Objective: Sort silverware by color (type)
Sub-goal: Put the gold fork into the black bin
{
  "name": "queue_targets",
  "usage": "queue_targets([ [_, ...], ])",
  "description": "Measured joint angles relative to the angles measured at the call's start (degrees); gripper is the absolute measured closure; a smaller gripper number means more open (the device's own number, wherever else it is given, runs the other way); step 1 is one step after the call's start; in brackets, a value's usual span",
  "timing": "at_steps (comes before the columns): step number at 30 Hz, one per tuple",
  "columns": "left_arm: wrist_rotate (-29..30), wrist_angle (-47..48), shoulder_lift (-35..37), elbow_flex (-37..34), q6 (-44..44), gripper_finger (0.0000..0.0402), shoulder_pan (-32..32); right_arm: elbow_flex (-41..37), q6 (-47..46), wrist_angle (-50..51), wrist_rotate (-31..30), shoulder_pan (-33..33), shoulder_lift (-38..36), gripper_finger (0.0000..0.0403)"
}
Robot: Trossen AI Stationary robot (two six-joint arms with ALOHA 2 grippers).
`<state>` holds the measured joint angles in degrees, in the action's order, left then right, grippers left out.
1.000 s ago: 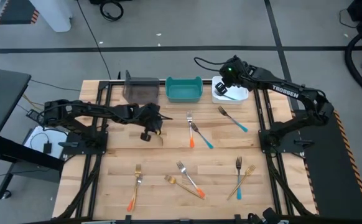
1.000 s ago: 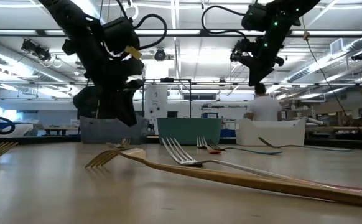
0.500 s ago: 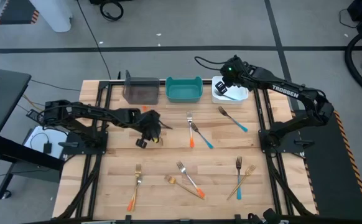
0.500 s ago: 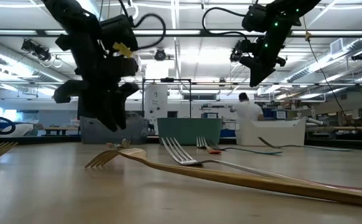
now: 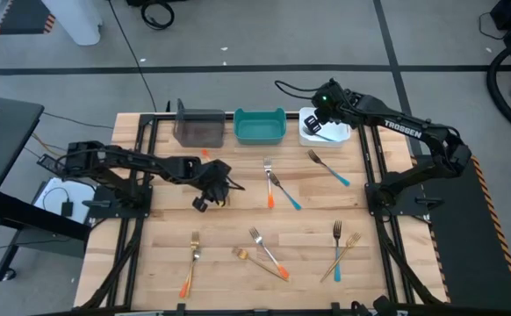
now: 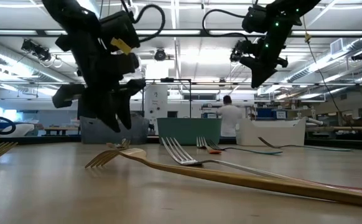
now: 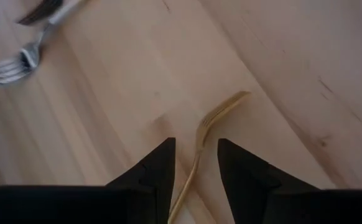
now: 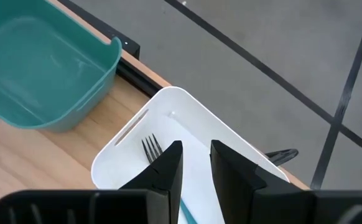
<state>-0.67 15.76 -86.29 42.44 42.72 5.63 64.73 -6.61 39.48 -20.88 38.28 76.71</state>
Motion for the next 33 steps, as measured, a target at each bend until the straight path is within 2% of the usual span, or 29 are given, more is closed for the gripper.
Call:
queue_targets([
  [11, -0.3, -5.8, -7.8, 0.2, -0.3, 0.0272, 0.7, 0.0, -0.9, 0.4, 0.0, -0.1, 0.0, 0.0312],
  [14, -0.9, -6.4, -8.7, 0.2, -2.5, 0.0285, 1.5, 0.0, -0.8, 0.4, 0.0, 0.0, 0.0, 0.0312],
  [16, -1.2, -6.3, -8.8, 0.2, -5.8, 0.0309, 1.9, 0.0, -0.8, 0.5, 0.0, -0.1, 0.0, 0.0312],
  [20, -0.4, -5.9, -8.2, 0.1, -13.5, 0.0381, 1.8, 0.0, -0.8, 0.5, 0.0, -0.1, 0.0, 0.0312],
  [21, 0.0, -5.8, -8.1, 0.0, -15.5, 0.0387, 1.8, 0.0, -0.8, 0.5, 0.0, -0.1, 0.0, 0.0312],
  [27, 0.5, -4.1, -7.1, 0.7, -24.6, 0.039, 1.8, 0.0, -0.8, 0.6, 0.0, 0.5, 0.0, 0.0312],
  [33, -0.1, -1.3, -3.7, 7.5, -31.8, 0.0391, 1.8, 0.0, -0.4, 0.0, 0.5, 2.3, 0.0, 0.0312],
])
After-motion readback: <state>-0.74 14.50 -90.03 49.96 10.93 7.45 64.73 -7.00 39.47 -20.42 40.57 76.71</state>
